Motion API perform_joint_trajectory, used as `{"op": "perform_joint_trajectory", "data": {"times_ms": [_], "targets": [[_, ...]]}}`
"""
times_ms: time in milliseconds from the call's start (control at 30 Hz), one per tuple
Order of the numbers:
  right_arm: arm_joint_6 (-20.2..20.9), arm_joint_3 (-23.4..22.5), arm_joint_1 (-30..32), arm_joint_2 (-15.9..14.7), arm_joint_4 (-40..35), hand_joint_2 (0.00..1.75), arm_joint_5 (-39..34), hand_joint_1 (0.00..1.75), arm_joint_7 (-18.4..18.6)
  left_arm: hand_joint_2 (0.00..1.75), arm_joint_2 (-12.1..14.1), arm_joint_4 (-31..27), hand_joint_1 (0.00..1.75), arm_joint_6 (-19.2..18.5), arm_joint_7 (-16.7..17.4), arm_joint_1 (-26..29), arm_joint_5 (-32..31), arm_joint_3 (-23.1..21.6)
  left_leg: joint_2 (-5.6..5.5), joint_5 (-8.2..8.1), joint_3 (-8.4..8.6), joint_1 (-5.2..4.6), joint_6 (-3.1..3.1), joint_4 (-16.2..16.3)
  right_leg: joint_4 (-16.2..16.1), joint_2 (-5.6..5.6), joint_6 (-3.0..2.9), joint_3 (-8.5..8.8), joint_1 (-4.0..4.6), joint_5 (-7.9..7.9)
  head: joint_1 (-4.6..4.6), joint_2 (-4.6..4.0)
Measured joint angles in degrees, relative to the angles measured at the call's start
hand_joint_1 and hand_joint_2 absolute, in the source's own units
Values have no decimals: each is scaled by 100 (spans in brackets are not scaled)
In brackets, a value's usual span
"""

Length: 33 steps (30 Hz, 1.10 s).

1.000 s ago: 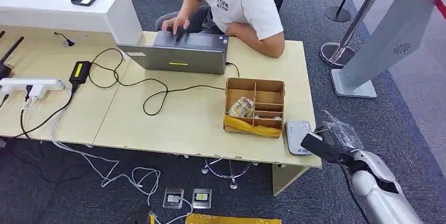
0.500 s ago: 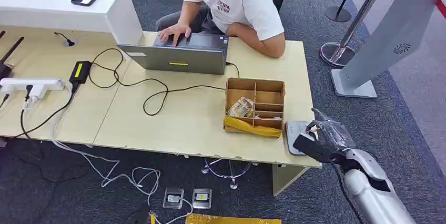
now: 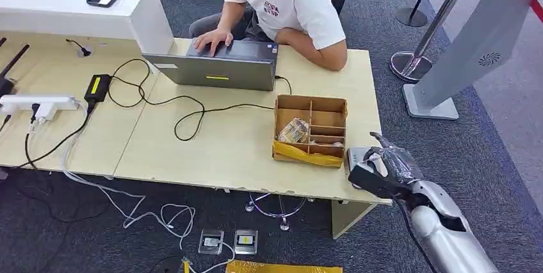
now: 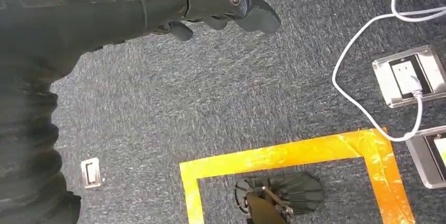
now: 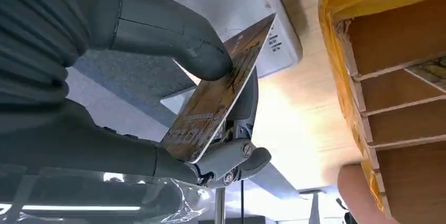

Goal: Pass the card to the sensor for recognition and then transmit it.

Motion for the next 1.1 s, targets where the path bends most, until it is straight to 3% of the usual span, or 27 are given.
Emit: {"op": "perform_joint_trajectory", "data": {"times_ms": [1100], "targets": [[65,223,165,87,-122,175,-103,175,13,175,2,0,0,-17,2,-42,-15,0,2,0,1,0,0,0,0,2,0,0,0,0,-2,0]]}}
